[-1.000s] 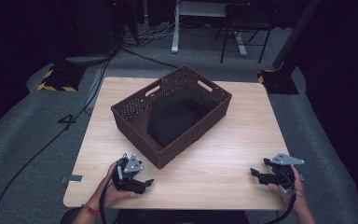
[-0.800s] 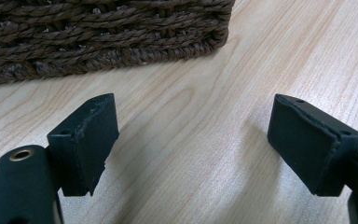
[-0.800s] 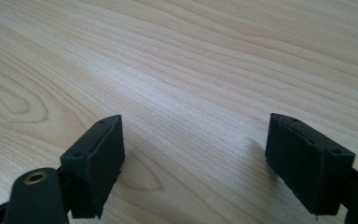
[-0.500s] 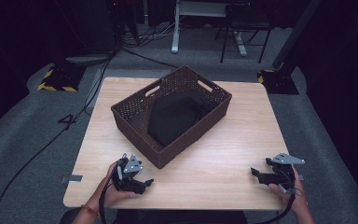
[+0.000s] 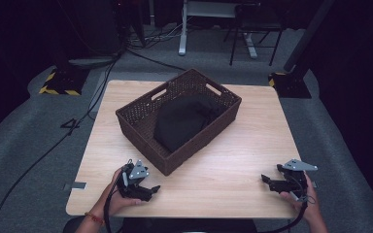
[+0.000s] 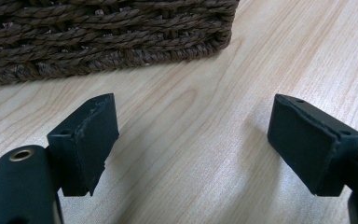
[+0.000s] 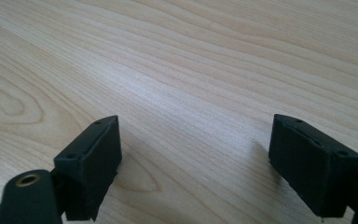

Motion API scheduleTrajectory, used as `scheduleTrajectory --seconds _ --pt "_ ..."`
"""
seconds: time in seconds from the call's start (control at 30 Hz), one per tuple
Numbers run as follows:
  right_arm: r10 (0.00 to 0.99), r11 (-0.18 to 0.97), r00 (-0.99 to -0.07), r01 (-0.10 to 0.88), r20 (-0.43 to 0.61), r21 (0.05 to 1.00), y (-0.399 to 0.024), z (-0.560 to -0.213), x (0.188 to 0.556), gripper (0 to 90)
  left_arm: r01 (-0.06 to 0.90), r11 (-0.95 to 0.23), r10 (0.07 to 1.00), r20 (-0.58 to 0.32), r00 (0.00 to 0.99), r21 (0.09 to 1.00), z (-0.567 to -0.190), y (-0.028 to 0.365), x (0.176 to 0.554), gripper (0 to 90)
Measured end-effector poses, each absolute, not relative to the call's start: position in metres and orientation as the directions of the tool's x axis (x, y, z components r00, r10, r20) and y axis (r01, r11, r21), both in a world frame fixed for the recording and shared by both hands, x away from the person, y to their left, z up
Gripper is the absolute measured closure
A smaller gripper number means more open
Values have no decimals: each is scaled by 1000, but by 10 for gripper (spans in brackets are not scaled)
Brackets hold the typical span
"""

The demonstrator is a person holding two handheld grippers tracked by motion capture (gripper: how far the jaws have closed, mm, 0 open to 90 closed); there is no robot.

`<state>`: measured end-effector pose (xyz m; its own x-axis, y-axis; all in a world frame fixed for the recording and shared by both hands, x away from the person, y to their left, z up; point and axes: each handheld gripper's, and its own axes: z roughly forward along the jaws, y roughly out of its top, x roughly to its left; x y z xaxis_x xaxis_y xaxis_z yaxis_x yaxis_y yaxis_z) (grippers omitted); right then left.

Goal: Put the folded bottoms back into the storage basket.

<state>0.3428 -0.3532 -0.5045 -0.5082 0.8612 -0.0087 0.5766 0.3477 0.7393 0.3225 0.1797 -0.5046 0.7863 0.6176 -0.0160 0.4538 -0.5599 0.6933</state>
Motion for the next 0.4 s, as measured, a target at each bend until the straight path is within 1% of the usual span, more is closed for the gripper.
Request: scheduleTrajectory --seconds 0.4 --pt "861 347 -508 577 -8 739 -353 -505 343 171 455 -561 620 -13 784 692 -504 179 324 166"
